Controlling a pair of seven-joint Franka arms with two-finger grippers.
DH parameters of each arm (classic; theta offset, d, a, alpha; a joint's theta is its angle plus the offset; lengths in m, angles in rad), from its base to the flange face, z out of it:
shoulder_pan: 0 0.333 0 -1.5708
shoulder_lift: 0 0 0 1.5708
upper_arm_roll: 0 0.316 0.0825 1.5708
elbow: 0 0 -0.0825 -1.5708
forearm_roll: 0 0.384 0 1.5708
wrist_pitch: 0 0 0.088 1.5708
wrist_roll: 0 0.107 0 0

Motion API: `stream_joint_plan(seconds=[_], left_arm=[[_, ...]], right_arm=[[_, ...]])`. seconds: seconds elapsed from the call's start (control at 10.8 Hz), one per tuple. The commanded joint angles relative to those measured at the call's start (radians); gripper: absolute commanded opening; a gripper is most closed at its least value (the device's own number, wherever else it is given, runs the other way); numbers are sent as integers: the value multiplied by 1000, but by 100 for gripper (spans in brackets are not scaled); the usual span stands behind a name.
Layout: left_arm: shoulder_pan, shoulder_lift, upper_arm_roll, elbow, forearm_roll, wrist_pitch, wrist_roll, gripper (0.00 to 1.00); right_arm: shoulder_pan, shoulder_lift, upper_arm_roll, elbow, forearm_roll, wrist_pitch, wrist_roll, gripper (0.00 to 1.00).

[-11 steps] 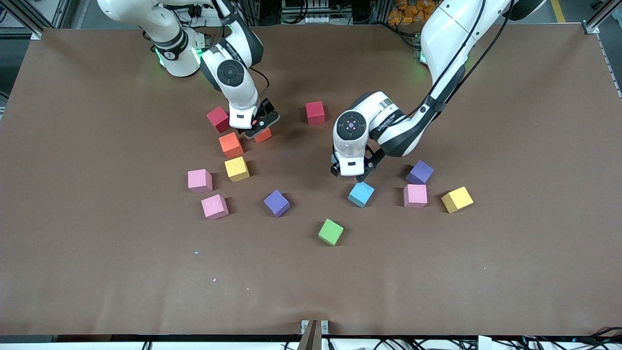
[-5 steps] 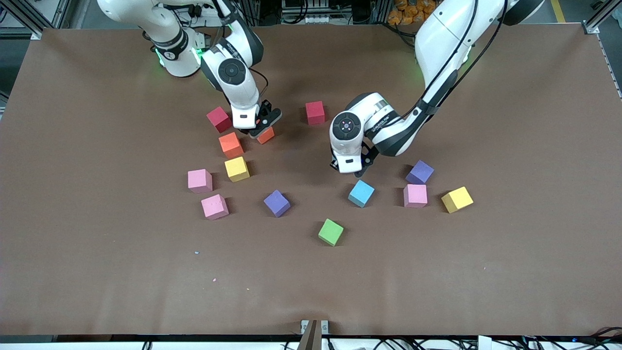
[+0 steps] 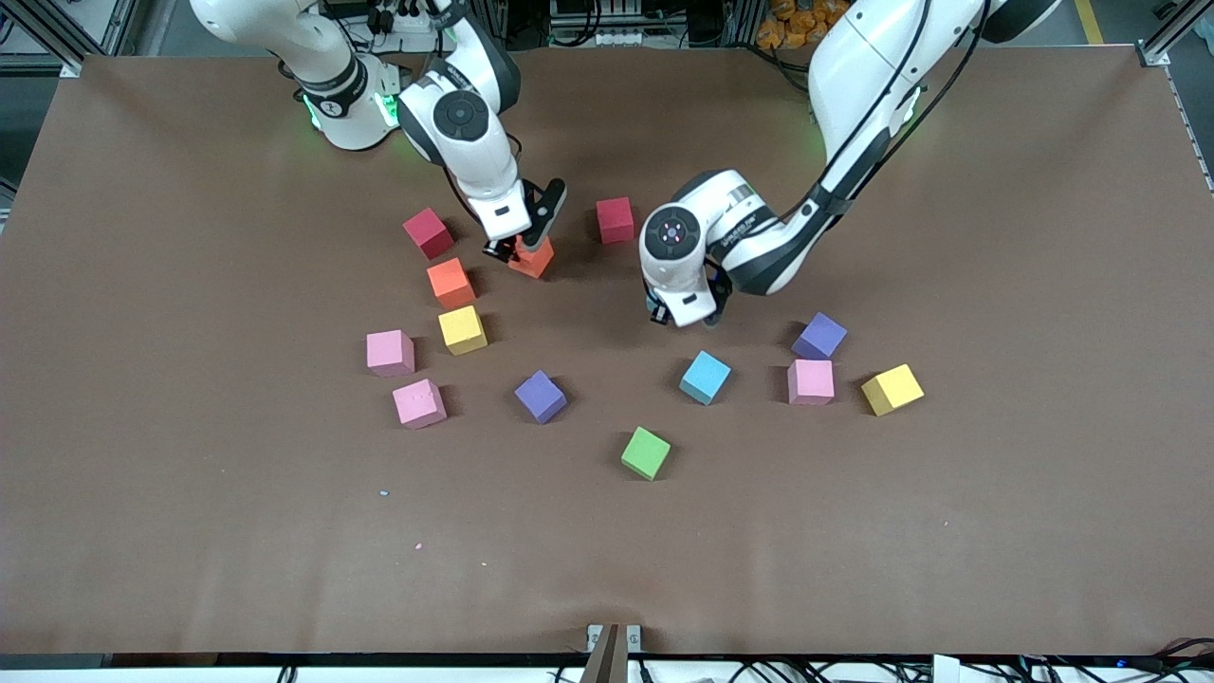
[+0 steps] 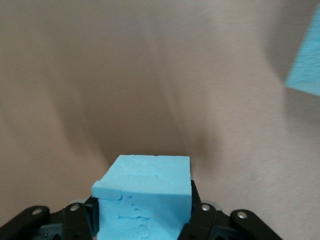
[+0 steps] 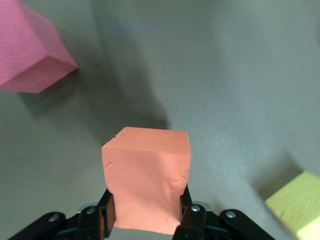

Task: Arrange 11 blocks into digit 3
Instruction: 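Grasp the cyan cube with the left gripper while the right gripper lifts orange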

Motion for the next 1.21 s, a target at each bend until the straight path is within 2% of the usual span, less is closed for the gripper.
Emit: stream_joint_plan(seconds=[0.0, 0.09, 0.28, 0.56, 0.74, 1.11], left_arm=[[59, -116, -56, -168, -16, 105, -147, 0], [93, -155, -86, -245, -16, 174, -167, 0], [168, -195, -155, -349, -16, 283, -236, 0], [194, -201, -183, -434, -10, 413, -331, 0], [194, -197, -186, -471, -8, 486, -347, 0], [190, -168, -190, -471, -7, 493, -348, 0]], right_arm=[[25, -10, 0, 32, -14, -36, -188, 25], [38, 2, 3, 64, -11, -81, -239, 25], [113, 66, 3, 154, 0, -180, -219, 25], [151, 145, 2, 190, -2, -156, -195, 25], [151, 158, 2, 189, -3, -158, -199, 25], [162, 189, 3, 198, -2, -127, -189, 25]])
